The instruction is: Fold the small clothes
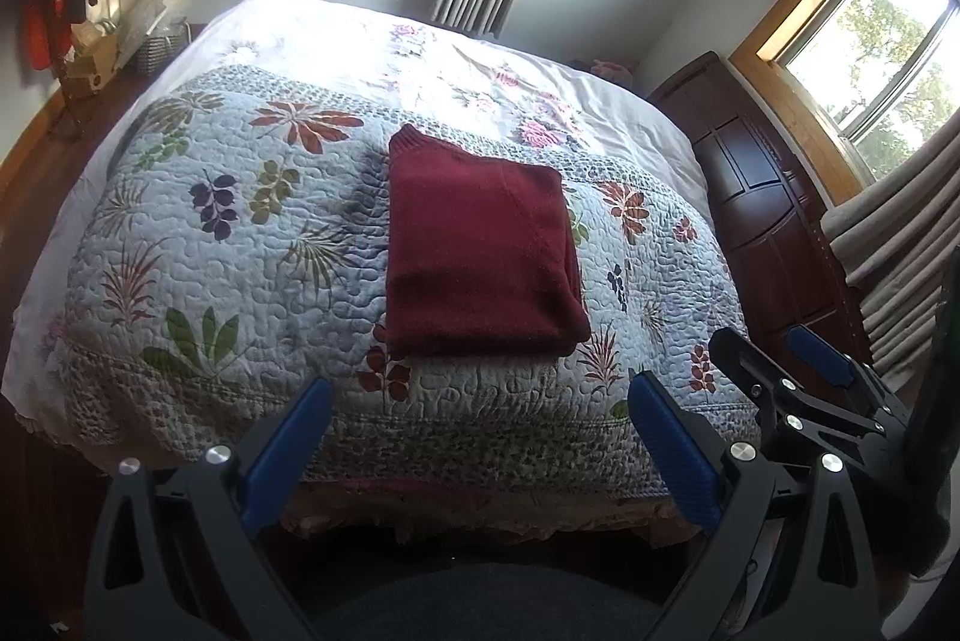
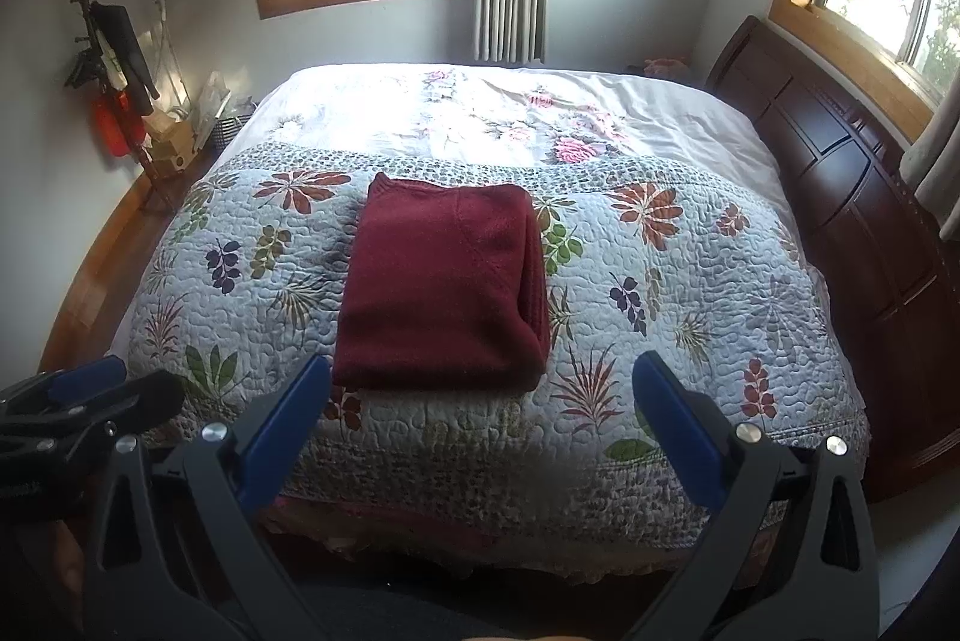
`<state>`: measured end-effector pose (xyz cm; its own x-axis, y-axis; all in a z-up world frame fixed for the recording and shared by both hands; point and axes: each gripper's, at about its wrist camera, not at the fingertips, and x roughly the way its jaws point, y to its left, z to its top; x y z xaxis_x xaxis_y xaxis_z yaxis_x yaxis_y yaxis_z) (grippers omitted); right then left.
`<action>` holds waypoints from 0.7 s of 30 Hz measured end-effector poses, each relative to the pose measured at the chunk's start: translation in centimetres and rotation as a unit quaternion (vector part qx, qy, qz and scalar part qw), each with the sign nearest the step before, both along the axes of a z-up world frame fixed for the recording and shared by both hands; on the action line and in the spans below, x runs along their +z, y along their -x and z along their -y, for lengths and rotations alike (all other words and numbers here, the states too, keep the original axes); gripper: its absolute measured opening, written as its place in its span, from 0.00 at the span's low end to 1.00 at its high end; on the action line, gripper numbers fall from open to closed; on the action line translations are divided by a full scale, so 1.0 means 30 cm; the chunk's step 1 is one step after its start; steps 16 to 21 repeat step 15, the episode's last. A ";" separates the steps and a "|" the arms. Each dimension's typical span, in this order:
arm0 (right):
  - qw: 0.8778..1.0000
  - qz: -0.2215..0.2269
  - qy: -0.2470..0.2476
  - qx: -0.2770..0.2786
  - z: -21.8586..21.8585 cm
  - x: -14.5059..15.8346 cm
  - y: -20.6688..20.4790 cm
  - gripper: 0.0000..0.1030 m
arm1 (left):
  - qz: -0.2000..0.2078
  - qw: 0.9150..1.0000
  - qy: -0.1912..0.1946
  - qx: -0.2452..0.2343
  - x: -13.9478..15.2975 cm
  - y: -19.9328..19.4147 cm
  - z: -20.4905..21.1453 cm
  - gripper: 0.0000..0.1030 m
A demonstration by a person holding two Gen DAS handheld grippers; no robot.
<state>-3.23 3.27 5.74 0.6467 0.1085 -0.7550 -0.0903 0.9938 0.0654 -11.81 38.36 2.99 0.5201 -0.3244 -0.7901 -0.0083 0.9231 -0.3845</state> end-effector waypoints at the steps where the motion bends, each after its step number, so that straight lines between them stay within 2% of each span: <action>1: 1.000 0.000 -0.001 0.000 0.000 0.001 -0.001 0.97 | 0.000 1.000 0.000 0.000 0.000 0.000 0.000 0.96; 21: 1.000 -0.005 -0.002 0.003 -0.004 -0.004 -0.009 0.97 | 0.001 1.000 0.000 0.001 -0.001 0.001 0.002 0.96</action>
